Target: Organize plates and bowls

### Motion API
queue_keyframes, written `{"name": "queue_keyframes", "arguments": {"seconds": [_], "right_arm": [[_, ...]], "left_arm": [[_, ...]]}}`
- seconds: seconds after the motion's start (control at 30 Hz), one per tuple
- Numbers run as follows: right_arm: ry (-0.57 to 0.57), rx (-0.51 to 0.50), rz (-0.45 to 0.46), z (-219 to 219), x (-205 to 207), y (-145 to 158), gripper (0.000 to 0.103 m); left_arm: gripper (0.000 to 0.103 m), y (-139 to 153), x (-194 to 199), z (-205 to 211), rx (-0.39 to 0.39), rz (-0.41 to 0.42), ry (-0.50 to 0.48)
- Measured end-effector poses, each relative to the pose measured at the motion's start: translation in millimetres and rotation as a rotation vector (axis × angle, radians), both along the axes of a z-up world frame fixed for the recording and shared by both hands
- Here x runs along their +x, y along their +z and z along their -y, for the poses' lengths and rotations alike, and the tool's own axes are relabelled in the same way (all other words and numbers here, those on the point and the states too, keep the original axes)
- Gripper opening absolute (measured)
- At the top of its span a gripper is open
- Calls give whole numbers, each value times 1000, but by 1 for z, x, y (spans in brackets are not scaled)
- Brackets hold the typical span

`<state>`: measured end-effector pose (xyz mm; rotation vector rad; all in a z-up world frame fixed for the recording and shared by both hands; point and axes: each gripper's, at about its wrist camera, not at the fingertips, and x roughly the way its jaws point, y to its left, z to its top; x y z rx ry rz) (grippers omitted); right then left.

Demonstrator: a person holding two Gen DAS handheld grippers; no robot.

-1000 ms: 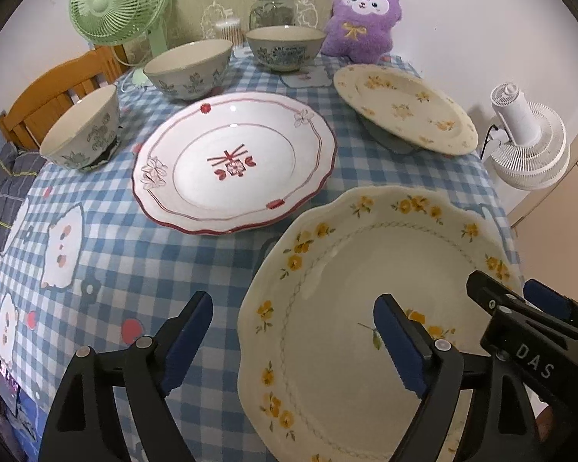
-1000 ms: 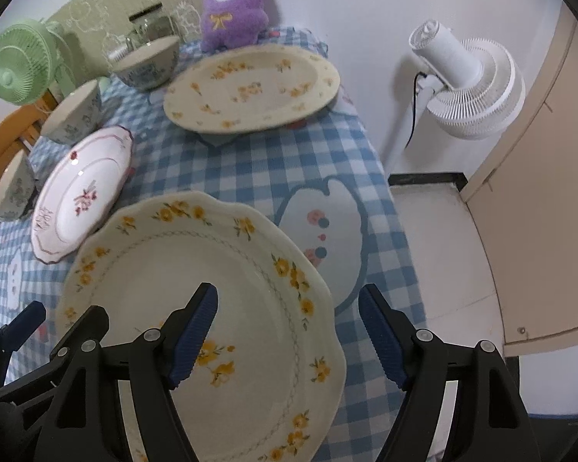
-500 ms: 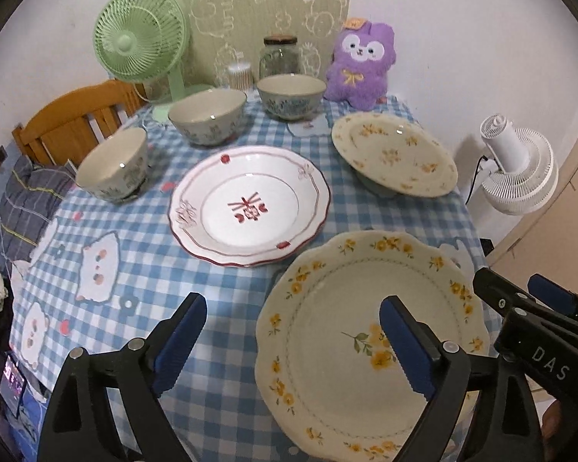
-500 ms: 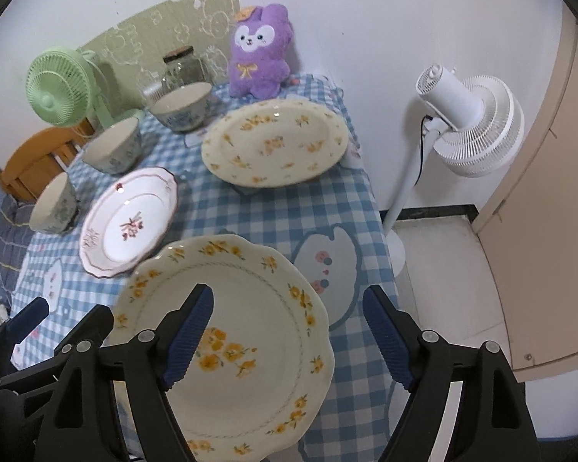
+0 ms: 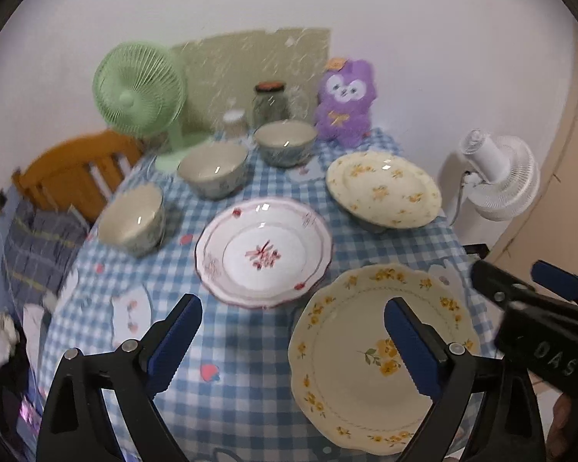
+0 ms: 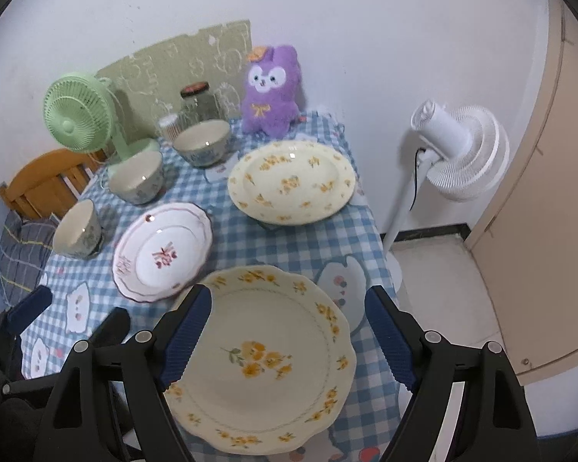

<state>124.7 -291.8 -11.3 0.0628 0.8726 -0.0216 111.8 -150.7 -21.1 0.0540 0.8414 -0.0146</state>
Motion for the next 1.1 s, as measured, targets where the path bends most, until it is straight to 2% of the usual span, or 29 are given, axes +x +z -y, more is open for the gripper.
{"name": "queue_keyframes", "arguments": {"seconds": [0.1,0.27,0.4,0.53,0.83,1.1], "right_arm": [[-29,-27,33,-9,-6,13,84],[-66,-38,71,-18,-14,33,84],[-95,-20,95,-20,-13,48,84],[-104,-42,127,-21,-8,62,84],[-83,-9,134,-5,20,76,84],[-61,-28,129,19,63,82,84]], "left_arm": [[96,10,-1,-2,0,22,-35],[96,23,4,-14,-54,6,-60],[96,34,7,-19,-75,13,-81],[96,47,13,-22,-105,35,-91],[96,65,37,-9,-104,40,-81],[96,68,70,13,-107,34,-60]]}}
